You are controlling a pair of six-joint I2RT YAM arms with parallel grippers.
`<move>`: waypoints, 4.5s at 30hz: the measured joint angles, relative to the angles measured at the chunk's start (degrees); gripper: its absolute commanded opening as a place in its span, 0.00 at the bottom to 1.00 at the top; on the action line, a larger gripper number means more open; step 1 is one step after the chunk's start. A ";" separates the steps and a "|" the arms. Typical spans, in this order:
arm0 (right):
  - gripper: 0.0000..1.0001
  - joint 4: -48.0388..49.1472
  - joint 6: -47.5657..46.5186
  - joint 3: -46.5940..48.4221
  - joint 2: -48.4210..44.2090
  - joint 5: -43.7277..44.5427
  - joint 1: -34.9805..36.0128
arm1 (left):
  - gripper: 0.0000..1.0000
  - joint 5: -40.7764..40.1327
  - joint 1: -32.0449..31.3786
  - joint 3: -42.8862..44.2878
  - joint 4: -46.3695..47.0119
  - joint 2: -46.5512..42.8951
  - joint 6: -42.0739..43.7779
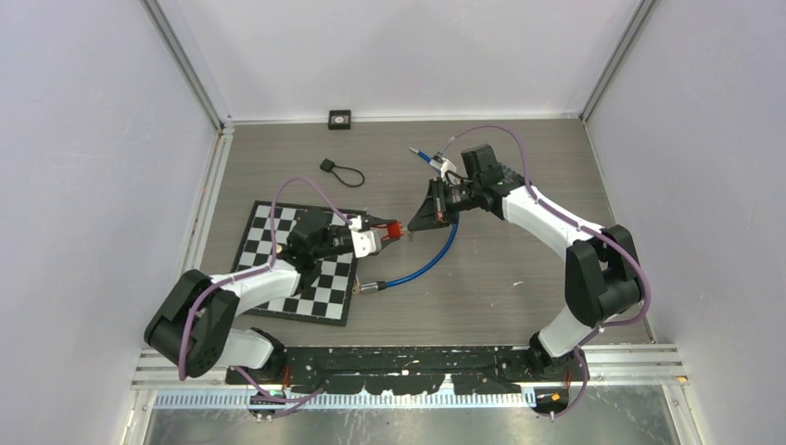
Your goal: Unlock with the key
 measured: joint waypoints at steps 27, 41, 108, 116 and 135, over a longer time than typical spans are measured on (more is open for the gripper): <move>0.00 8.02 -5.97 -2.14 -3.26 3.98 1.95 | 0.00 0.42 -1.22 0.00 1.66 0.11 -11.30; 0.01 11.23 -6.51 -10.60 -9.22 3.48 -4.13 | 0.00 -6.34 -1.44 4.39 1.86 0.09 -16.94; 0.00 -2.78 -23.06 -14.43 -24.70 9.73 -18.34 | 1.00 -17.31 -9.57 31.50 -40.96 27.34 4.70; 0.00 2.01 -15.87 -13.25 -22.82 9.60 -18.29 | 0.81 -17.20 -9.94 33.97 -41.57 15.17 -7.58; 0.01 7.67 -8.31 -11.82 -21.35 7.67 -16.17 | 0.50 -8.39 -13.07 47.98 -53.29 20.74 -22.03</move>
